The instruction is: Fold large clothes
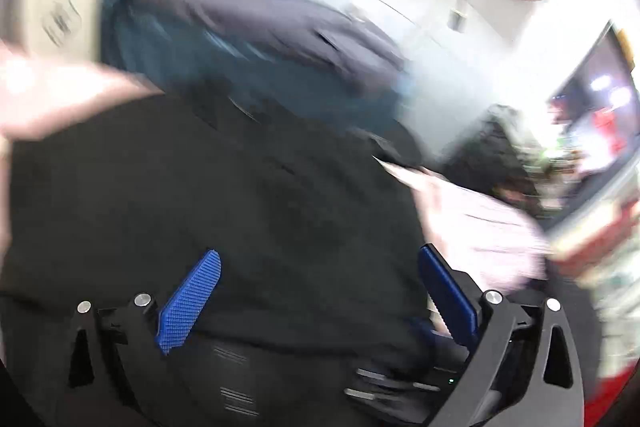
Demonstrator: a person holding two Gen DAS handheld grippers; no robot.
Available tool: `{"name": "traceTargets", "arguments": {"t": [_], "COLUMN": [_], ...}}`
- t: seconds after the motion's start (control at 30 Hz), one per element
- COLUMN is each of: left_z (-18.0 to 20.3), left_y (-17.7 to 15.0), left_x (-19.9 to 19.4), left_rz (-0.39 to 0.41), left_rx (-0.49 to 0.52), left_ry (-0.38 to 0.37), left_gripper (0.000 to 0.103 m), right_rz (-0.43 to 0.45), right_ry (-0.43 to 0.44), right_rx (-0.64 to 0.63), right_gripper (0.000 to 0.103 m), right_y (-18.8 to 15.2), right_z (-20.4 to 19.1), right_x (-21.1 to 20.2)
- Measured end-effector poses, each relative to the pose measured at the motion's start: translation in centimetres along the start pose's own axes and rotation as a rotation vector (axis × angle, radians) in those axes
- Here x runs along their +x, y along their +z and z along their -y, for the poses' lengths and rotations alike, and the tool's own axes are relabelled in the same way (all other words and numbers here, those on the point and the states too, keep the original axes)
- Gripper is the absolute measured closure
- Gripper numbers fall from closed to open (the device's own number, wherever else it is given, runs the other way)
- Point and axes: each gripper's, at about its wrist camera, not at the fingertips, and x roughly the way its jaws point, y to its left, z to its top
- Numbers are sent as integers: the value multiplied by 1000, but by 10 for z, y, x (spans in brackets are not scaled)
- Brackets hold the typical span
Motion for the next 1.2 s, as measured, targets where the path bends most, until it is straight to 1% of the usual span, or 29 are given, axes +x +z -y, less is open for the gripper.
{"name": "traceTargets", "arguments": {"t": [0.03, 0.07, 0.1, 0.13, 0.17, 0.23, 0.3, 0.37, 0.43, 0.57, 0.63, 0.67, 0.77, 0.8, 0.87, 0.97, 1.07, 1.13, 1.2], "left_z": [-10, -27, -43, -61, -78, -99, -105, -105, -108, -104, -98, -93, -82, -79, -72, -62, -62, -63, -62], "left_y": [5, 10, 10, 9, 4, -9, -22, -30, -33, -26, -25, -28, -52, -62, -86, -135, -172, -188, -202], "left_x": [2, 10, 17, 28, 40, 61, 76, 83, 84, 80, 62, 46, 0, -11, -31, -66, -98, -115, -126], "left_rz": [4, -19, -41, -73, -119, -187, -219, -205, -190, -211, -180, -144, -92, -90, -95, -87, -44, -33, -40], "left_rx": [18, 13, -7, -37, -70, -94, -69, -45, -56, -57, -78, -95, -112, -104, -67, 44, 99, 114, 148], "left_ry": [111, 236, 289, 317, 328, 344, 356, 363, 364, 370, 331, 283, 176, 163, 173, 265, 354, 377, 390], "left_gripper": [6, 6, 6, 6, 6, 6, 6, 5, 5, 6, 6, 6, 6, 6, 6, 6, 6, 6, 6], "right_rz": [0, 0, 0, 1, 1, 1, 1, 1, 2, 1, 0, 0, -2, -3, -7, -15, -41, -73, -67], "right_ry": [-1, 1, 1, 1, 1, 1, 1, 0, 0, 0, 0, 0, -1, -1, -3, -17, -50, -64, -39], "right_rx": [-1, 1, 1, 1, 1, 1, 1, 0, 0, 0, 0, 0, 0, -1, -3, -13, -40, -85, -118], "right_gripper": [4, 4, 4, 4, 4, 4, 4, 4, 4, 4, 4, 4, 4, 4, 4, 4, 5, 5, 5], "right_y": [0, 0, 0, -1, 0, 0, -1, 0, 0, 0, 0, 0, 1, 1, 2, 4, 7, 5, -3], "right_z": [0, 0, 0, 0, 0, 0, 0, 0, 0, 0, 0, 0, -1, -1, -1, -3, -9, -17, -24], "right_x": [0, 0, 0, 0, 0, 0, 0, 0, 0, 0, 0, 0, 0, 0, 1, 1, -2, -13, -30]}}
